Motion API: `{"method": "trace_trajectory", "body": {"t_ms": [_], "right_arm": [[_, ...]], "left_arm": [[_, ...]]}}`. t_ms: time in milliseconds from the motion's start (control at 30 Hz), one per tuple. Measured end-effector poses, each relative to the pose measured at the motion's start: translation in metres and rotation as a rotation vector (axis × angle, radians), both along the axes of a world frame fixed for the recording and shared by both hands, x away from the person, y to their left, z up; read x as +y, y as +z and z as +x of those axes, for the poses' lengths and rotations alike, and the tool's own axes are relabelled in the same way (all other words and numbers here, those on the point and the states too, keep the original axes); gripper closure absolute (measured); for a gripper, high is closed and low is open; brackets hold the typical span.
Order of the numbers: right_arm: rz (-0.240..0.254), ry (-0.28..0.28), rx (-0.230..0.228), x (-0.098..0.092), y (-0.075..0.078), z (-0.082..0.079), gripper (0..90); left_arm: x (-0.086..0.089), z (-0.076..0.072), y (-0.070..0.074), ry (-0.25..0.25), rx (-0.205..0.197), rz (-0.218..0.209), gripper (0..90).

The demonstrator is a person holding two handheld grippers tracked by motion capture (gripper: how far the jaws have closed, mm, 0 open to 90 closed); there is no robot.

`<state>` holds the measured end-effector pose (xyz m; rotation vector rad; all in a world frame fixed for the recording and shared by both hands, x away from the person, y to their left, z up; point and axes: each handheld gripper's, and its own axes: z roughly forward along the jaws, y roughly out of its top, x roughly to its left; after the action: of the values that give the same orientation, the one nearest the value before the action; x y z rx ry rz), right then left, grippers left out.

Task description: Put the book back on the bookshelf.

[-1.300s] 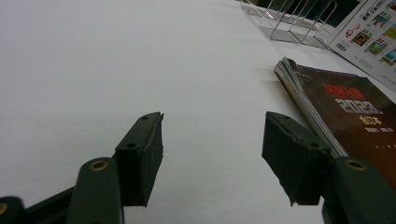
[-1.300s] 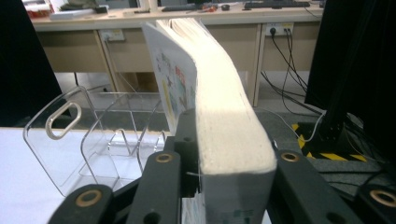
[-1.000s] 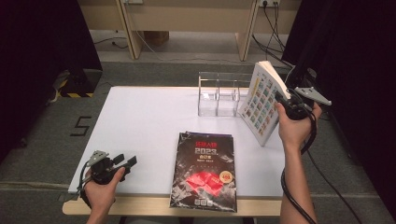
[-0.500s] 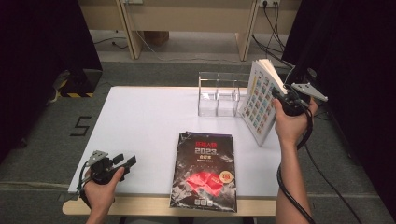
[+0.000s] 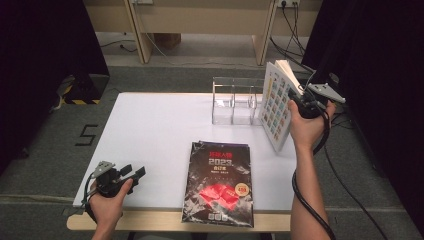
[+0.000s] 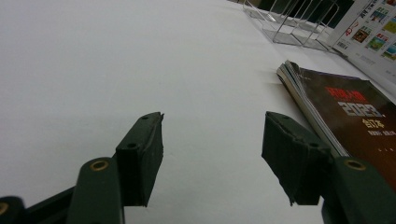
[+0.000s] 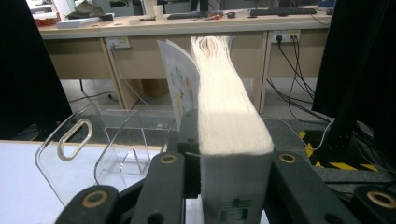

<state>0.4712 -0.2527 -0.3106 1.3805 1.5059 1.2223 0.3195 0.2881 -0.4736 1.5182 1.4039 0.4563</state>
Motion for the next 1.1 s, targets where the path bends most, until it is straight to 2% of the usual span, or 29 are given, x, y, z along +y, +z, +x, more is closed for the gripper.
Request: {"method": "trace_trajectory", "body": {"t_ms": [233, 1100], "right_arm": [[-0.001, -0.003, -0.016, 0.002, 0.003, 0.006, 74.4], [0.011, -0.011, -0.029, 0.01, 0.014, 0.025, 74.4]], "left_arm": [[0.0, 0.0, 0.0, 0.001, 0.0, 0.002, 37.6], [0.002, 0.0, -0.001, 0.007, 0.001, 0.003, 37.7]]}}
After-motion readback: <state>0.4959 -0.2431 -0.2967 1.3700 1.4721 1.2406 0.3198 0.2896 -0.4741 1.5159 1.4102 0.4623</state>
